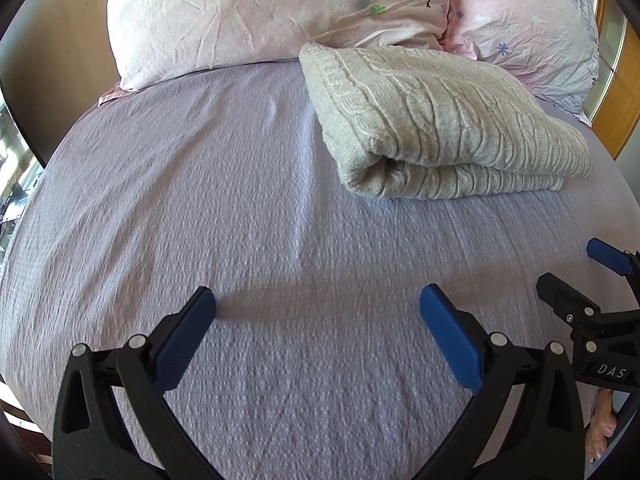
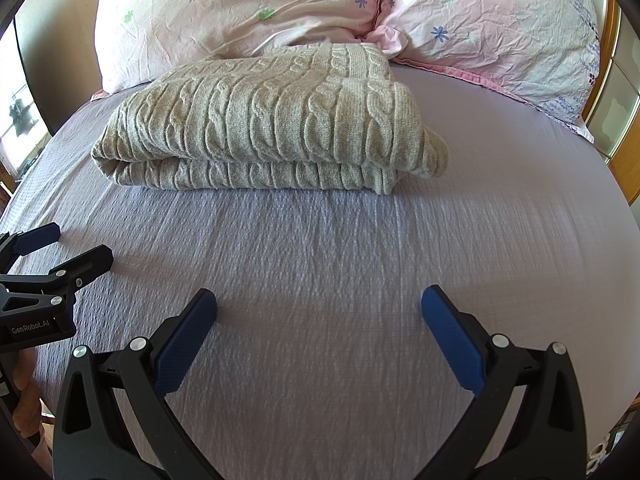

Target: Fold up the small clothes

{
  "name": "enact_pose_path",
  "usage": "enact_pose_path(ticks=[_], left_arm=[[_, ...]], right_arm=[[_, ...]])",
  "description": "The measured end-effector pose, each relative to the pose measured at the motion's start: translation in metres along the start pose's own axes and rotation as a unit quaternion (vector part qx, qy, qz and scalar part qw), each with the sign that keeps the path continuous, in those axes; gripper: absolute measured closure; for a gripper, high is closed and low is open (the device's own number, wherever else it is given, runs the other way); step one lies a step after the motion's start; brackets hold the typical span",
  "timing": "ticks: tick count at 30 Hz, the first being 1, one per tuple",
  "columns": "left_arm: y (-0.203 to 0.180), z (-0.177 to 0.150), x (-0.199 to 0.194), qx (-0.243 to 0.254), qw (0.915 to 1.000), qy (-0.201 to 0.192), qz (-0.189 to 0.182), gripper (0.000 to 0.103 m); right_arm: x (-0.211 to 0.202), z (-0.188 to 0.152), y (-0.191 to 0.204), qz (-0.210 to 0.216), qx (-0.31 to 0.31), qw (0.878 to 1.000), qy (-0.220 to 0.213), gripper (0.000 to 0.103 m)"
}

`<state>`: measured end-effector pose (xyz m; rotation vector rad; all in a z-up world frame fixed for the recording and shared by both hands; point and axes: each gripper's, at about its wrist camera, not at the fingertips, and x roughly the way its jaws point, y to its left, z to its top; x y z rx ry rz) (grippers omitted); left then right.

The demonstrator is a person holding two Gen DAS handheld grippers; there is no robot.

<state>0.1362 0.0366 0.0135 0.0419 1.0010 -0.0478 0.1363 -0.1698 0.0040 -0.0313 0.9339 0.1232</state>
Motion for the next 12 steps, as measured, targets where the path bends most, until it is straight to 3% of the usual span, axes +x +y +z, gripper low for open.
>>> enact_pose_path(ticks=[12], left_arm=[[0.0004,0.0005,0.0,0.002,1.0,-0.002,-0.001,0.002]], right_arm=[[0.0002,0.0003,0.0001,0.0,0.0,1.0,0.0,0.001]])
